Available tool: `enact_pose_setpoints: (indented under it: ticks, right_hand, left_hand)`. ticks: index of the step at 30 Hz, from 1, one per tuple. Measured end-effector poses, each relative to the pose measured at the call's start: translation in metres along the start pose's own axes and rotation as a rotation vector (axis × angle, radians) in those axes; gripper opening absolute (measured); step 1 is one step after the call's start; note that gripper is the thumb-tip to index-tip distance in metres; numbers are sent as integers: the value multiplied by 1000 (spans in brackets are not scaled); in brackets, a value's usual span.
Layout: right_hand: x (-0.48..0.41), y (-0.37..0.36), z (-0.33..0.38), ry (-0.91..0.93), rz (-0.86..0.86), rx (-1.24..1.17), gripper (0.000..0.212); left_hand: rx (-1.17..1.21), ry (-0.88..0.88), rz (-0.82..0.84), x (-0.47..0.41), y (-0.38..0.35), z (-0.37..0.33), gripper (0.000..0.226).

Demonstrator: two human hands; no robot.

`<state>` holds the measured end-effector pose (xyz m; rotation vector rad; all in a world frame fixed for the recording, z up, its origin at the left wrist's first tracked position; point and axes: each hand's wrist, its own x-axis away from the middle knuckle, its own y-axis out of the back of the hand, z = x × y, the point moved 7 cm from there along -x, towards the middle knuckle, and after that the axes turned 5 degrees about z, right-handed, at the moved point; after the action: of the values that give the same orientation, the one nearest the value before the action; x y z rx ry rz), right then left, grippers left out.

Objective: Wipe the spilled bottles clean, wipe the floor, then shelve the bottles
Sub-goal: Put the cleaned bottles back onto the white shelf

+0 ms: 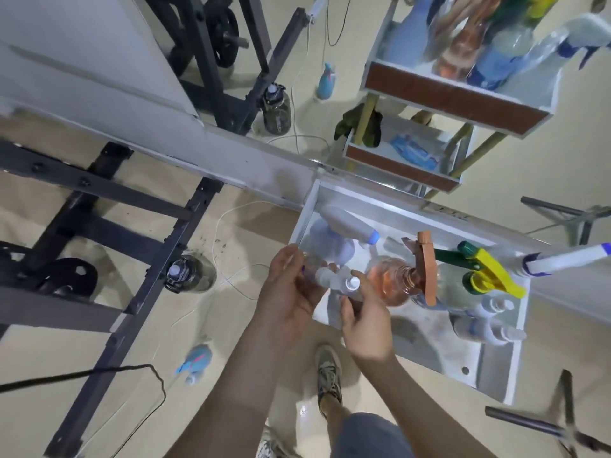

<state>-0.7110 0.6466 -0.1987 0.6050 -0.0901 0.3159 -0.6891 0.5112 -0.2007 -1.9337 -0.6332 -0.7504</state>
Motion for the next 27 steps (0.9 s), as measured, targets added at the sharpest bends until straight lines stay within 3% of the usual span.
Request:
enact_pose_setpoints:
  ticks: [3, 5, 8, 13, 16, 21, 27]
  right_hand:
    - [2, 0, -5, -116, 120, 72, 63]
    - [10, 9, 5, -52, 119, 252, 69]
    - [18, 21, 37, 187, 46, 364, 55]
    - [-6, 14, 41, 248, -1, 366, 27]
    - [-15, 12, 43, 290, 7, 420, 10]
    - [-14, 13, 46, 385, 20, 477, 10]
    - [-7, -4, 57, 457, 136, 541, 19]
  left_hand:
    - [16, 80, -146, -6, 12, 27, 15]
    - [-21, 121, -239, -12, 24, 41, 20]
    - [-132, 161, -280, -17, 32, 56, 26]
    - [-243, 258, -287, -13, 31, 65, 13]
    - [-392, 286, -299, -11, 35, 61, 19]
    - [-595, 277, -208, -8, 43, 52, 36]
    - [-613, 161, -168, -2, 32, 45, 29]
